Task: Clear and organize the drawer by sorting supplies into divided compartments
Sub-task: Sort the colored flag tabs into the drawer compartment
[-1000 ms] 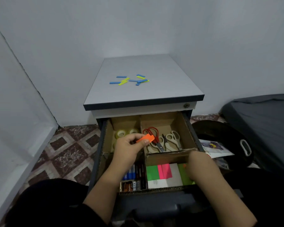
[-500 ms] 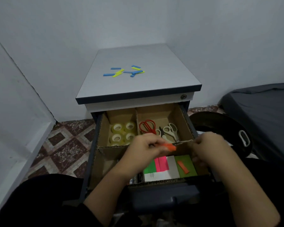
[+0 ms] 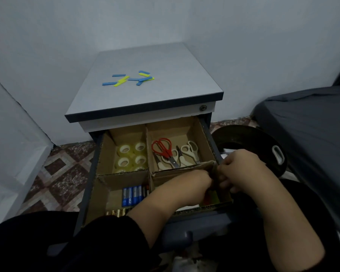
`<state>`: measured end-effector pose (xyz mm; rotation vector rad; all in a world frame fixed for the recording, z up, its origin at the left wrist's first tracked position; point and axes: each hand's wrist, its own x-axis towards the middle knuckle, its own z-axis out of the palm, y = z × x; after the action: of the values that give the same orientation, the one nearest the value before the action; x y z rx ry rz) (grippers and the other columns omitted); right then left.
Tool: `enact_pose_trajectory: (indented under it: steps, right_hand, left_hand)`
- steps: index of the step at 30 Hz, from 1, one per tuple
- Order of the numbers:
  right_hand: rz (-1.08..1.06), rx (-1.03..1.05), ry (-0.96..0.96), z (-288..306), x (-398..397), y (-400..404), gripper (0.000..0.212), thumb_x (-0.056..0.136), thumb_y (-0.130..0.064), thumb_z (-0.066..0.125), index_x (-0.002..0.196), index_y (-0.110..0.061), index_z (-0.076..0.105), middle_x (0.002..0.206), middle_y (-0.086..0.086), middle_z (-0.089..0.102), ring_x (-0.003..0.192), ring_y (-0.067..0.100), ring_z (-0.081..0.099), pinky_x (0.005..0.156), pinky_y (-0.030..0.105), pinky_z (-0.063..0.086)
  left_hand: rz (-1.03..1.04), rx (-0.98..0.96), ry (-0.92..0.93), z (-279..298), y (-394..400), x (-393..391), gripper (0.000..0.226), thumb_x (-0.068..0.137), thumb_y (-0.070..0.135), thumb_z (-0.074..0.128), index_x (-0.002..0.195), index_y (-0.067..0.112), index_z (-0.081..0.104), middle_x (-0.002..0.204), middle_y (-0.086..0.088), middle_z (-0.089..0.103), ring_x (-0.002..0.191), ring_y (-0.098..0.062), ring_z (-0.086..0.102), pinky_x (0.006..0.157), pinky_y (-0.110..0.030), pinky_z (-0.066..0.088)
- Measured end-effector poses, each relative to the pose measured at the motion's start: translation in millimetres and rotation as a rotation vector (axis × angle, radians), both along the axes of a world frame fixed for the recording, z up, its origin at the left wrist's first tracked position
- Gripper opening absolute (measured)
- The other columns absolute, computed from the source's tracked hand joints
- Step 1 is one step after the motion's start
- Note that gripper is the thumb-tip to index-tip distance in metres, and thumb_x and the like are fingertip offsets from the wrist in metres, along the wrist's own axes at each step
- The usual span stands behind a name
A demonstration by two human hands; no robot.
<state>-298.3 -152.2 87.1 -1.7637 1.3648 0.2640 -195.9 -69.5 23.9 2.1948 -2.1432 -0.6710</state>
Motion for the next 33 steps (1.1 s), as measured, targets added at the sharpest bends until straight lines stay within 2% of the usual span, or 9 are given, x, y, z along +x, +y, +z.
enact_pose_trajectory:
  steps: [3,7,10,12,15,18,20,24,33]
  right_hand:
    - [0.02,0.067,0.108,4,4,0,0.025,0.097,-0.024,0.053,0.116,-0.01,0.061,0.085,0.003,0.069,0.081,0.016,0.065,0.079,0.03,0.055]
    - [0.174,-0.245,0.097,-13,5,2,0.02,0.09,-0.018,0.056,0.105,-0.011,0.067,0.1,0.01,0.07,0.092,0.025,0.067,0.084,0.038,0.056]
    - [0.281,-0.389,0.112,-23,6,11,0.014,0.087,-0.015,0.056,0.097,-0.014,0.067,0.085,0.005,0.065,0.075,0.02,0.062,0.063,0.029,0.053]
    - [0.35,-0.469,0.15,-28,7,19,0.007,0.086,-0.013,0.056,0.083,-0.015,0.062,0.073,0.002,0.056,0.064,0.017,0.054,0.053,0.024,0.042]
    - [0.384,-0.475,0.134,-40,16,32,0.022,0.086,-0.008,0.053,0.066,-0.014,0.047,0.072,0.002,0.05,0.074,0.021,0.054,0.063,0.027,0.043]
    - [0.437,-0.425,0.174,-46,24,42,0.008,0.089,-0.011,0.053,0.089,-0.011,0.061,0.101,0.007,0.061,0.099,0.026,0.06,0.077,0.032,0.047]
    - [0.442,-0.446,0.18,-51,27,46,0.017,0.091,-0.013,0.052,0.103,-0.01,0.063,0.112,0.008,0.062,0.107,0.026,0.06,0.081,0.032,0.047]
    - [0.434,-0.49,0.216,-54,29,51,0.02,0.093,-0.015,0.052,0.111,-0.013,0.062,0.117,0.007,0.062,0.11,0.025,0.059,0.083,0.033,0.048]
    - [0.389,-0.645,0.163,-45,23,47,0.01,0.088,-0.007,0.053,0.094,-0.013,0.06,0.096,0.006,0.06,0.088,0.024,0.059,0.068,0.029,0.043]
  left_hand:
    - [0.005,-0.033,0.027,-1,3,5,0.027,0.088,-0.001,0.047,0.109,0.008,0.064,0.11,-0.009,0.056,0.092,-0.025,0.057,0.077,-0.036,0.05]
    - [0.037,-0.109,0.11,3,12,16,0.043,0.085,-0.004,0.051,0.122,0.015,0.063,0.121,-0.004,0.058,0.109,-0.023,0.055,0.093,-0.039,0.048]
    - [0.094,-0.199,0.179,17,35,28,0.039,0.092,0.006,0.054,0.129,0.017,0.059,0.128,0.002,0.058,0.12,-0.011,0.05,0.103,-0.028,0.04]
    - [0.176,-0.235,0.232,23,57,40,0.033,0.094,0.013,0.056,0.125,0.021,0.062,0.12,0.008,0.061,0.112,-0.003,0.052,0.098,-0.022,0.041]
    - [0.402,-0.328,0.435,27,89,51,0.025,0.092,0.012,0.059,0.108,0.029,0.069,0.105,0.015,0.064,0.097,0.004,0.057,0.086,-0.014,0.046]
    - [0.639,-0.417,0.674,20,103,52,0.027,0.09,0.004,0.06,0.094,0.029,0.07,0.096,0.004,0.071,0.083,-0.003,0.064,0.072,-0.014,0.05]
    - [0.733,-0.464,0.8,16,104,53,0.025,0.09,0.0,0.058,0.092,0.021,0.071,0.091,-0.002,0.073,0.072,-0.005,0.064,0.064,-0.018,0.05]
    - [0.747,-0.472,0.865,18,102,53,0.019,0.091,-0.002,0.056,0.097,0.01,0.07,0.091,-0.004,0.073,0.066,0.0,0.062,0.059,-0.013,0.046]
    - [0.712,-0.459,0.891,18,102,54,0.02,0.09,0.0,0.059,0.091,0.017,0.07,0.092,-0.003,0.073,0.073,-0.008,0.065,0.064,-0.013,0.048]
